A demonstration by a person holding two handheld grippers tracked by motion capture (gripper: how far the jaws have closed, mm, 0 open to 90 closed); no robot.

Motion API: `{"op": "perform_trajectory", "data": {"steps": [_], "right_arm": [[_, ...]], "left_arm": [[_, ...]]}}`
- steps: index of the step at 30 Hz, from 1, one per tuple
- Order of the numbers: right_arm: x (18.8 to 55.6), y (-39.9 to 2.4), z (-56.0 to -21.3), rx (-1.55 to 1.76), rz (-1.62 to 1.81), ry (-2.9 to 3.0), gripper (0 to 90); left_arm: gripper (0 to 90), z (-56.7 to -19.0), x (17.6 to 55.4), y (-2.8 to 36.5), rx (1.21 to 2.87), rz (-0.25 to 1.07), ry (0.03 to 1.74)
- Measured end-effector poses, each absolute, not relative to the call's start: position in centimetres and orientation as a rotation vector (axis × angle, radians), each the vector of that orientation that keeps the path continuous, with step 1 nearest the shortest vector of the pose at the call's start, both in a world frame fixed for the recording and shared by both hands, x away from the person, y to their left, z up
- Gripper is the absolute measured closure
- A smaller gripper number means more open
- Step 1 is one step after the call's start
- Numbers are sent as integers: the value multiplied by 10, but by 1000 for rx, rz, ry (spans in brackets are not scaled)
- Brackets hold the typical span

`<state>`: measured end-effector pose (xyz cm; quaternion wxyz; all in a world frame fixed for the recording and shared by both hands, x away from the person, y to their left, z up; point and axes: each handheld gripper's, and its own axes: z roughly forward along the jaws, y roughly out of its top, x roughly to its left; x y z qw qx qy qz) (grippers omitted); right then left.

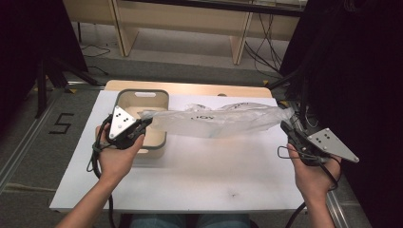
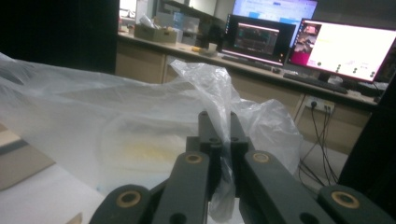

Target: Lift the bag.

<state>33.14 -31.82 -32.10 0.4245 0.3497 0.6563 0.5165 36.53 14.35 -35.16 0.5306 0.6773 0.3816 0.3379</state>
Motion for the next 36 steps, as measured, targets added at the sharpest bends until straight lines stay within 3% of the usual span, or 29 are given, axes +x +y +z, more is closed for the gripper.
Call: {"op": "perform_trajectory", "data": {"steps": [19,36], "right_arm": [[344,-331,-306,925,1292,1554,900],[327,-344,-297,936,1280,1498,900]], "left_arm": [[893,-321,372,130,1543,811,852],[893,-292,372,119,1513,802,788]]}}
